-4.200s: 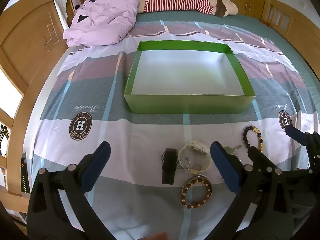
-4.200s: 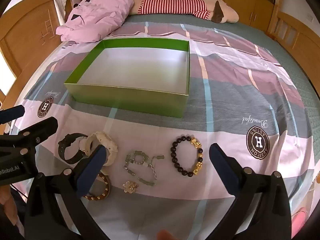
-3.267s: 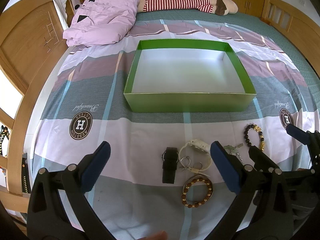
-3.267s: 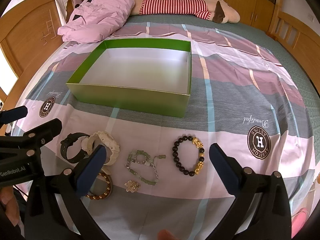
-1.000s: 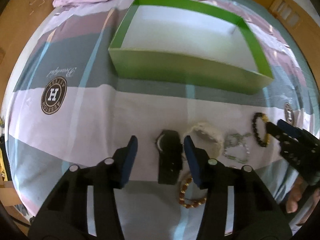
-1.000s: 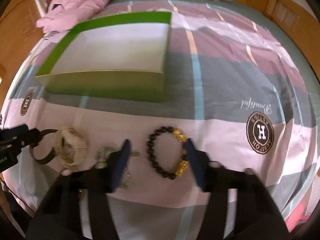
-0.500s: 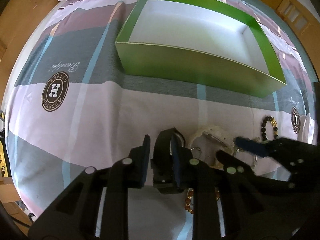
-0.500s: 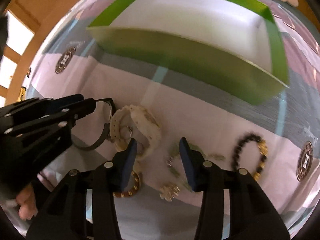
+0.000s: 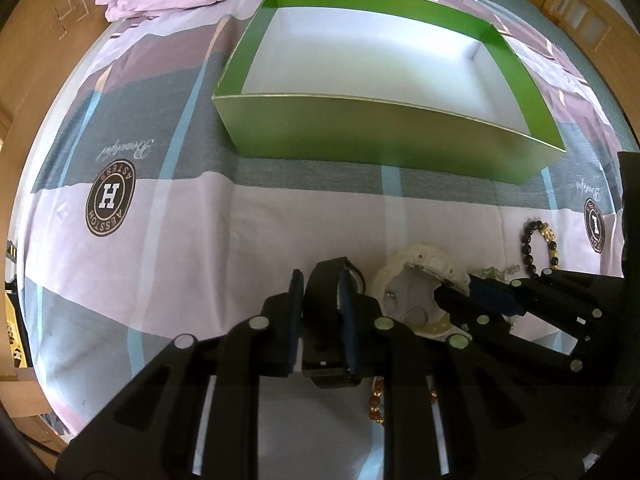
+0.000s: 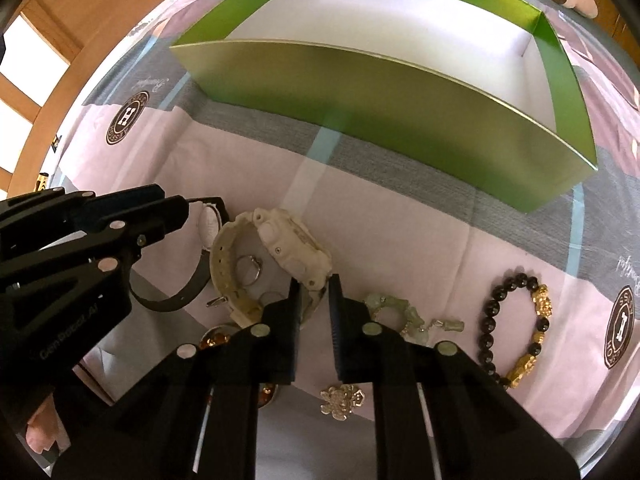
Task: Organize jewelry
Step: 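Grasp the black watch with the left gripper while the right gripper grasps the white watch, then carry the black watch in the left gripper while the right carries the white watch to the green box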
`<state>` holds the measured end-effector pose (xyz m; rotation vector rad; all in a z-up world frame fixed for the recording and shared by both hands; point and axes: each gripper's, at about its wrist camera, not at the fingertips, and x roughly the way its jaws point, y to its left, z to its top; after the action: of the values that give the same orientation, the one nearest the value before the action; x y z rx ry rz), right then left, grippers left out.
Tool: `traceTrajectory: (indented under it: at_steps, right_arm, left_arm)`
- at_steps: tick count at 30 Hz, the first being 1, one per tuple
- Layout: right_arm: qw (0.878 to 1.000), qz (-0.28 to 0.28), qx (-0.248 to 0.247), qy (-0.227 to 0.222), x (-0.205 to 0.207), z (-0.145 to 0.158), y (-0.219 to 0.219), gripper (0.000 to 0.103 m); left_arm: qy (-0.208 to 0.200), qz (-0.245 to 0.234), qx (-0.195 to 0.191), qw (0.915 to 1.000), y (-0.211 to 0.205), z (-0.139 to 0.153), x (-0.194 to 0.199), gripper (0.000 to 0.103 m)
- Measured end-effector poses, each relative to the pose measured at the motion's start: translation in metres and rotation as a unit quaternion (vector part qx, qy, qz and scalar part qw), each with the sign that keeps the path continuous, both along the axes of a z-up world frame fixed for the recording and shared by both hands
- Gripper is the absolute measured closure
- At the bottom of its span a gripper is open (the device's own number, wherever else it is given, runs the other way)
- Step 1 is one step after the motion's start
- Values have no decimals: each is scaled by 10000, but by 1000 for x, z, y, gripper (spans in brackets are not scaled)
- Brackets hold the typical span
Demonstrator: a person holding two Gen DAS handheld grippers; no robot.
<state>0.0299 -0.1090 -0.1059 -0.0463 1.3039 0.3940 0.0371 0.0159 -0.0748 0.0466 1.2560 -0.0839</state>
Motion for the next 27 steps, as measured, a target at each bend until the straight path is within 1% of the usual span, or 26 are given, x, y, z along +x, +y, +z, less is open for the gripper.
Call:
traceTrajectory:
  at_steps: [9,11,15,20,24,27]
  right_arm:
    - [9999,-67,17,-120,3,5,3,89]
    - [9999,-97,42,-134,3,7,1,89]
    - [9992,-244,170,-272,5,20,-10,89]
    - [9975,-406,320,-473,8,38,-22,89]
    - [9967,-437,309,-618,7,47,-25,89]
    - [9966,-404,245,-677,6,47,-22,89]
  left_arm:
    - [-112,-23,-40,9999,0,6,-4,85]
    - [-250,11,-136,9996,3,15,-5,85]
    - [-568,130,-367,9976,13,34,-5,85]
    - [-789,213,-515,9953,16,45,-6,85]
    - [-1111,90,-431,9928,6,56,-15,85]
    - [-1328,-103,-280,9907,-4,64,-23,85]
